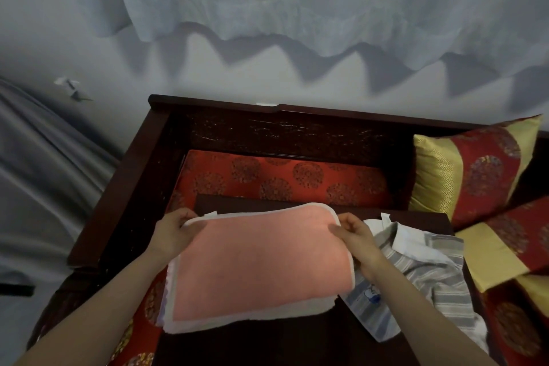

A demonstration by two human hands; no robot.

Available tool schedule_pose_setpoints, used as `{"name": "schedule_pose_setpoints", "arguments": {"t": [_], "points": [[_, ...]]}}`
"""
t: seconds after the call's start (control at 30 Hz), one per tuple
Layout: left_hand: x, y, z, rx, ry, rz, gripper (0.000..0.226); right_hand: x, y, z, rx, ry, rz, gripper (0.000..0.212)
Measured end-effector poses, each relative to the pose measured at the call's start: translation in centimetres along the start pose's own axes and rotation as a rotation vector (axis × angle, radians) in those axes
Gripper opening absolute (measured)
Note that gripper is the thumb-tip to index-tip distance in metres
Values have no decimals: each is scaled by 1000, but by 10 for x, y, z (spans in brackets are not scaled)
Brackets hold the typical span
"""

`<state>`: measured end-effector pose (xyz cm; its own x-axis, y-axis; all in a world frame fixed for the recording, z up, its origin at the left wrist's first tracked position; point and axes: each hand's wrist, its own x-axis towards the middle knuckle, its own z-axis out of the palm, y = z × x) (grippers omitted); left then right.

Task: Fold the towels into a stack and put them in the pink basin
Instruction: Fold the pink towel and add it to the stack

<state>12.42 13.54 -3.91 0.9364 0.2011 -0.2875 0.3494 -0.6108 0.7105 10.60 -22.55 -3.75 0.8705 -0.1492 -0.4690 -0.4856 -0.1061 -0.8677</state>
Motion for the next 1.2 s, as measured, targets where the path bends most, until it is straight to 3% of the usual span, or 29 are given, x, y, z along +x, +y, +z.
{"name": "schedule_pose_setpoints", "arguments": {"t": [0.07,0.13,0.2,0.27,0.33,0.4,0.47,0.57,0.63,0.73,0.83,0.93,1.1,1.2], "points": [[1,-2,0,32,48,31,18,9,4,1,-242,118,-55,10],[11,-9,-3,141,53,-31,54,15,2,3,-334,162,-1,30],[22,-20,-6,324,-64,-169,89,18,-3,4,-355,73,116,51],[19,-19,-9,298,-194,-268,80,19,-5,7,-376,-39,202,49],[10,-8,-11,158,-177,-202,54,20,-1,11,-347,-50,168,31],[-2,1,-12,122,-102,18,41,17,3,16,-373,25,19,19],[-15,6,-13,35,-66,182,31,11,4,19,-513,119,-189,21],[-36,12,-21,-72,-35,247,13,-11,2,19,-705,214,-537,14],[-51,13,-29,-87,-21,295,9,-30,-5,18,-789,241,-652,5],[-68,13,-45,-145,7,303,7,-51,-16,17,-717,223,-617,13],[-69,11,-61,-173,28,221,7,-54,-27,20,-449,50,-437,22],[-61,-2,-65,-139,6,130,13,-43,-21,28,-513,-44,-338,20],[-51,-22,-34,101,-72,80,49,-27,1,41,-771,106,-313,26],[-55,-22,-15,269,58,182,63,-29,7,38,-651,239,-336,33]]}}
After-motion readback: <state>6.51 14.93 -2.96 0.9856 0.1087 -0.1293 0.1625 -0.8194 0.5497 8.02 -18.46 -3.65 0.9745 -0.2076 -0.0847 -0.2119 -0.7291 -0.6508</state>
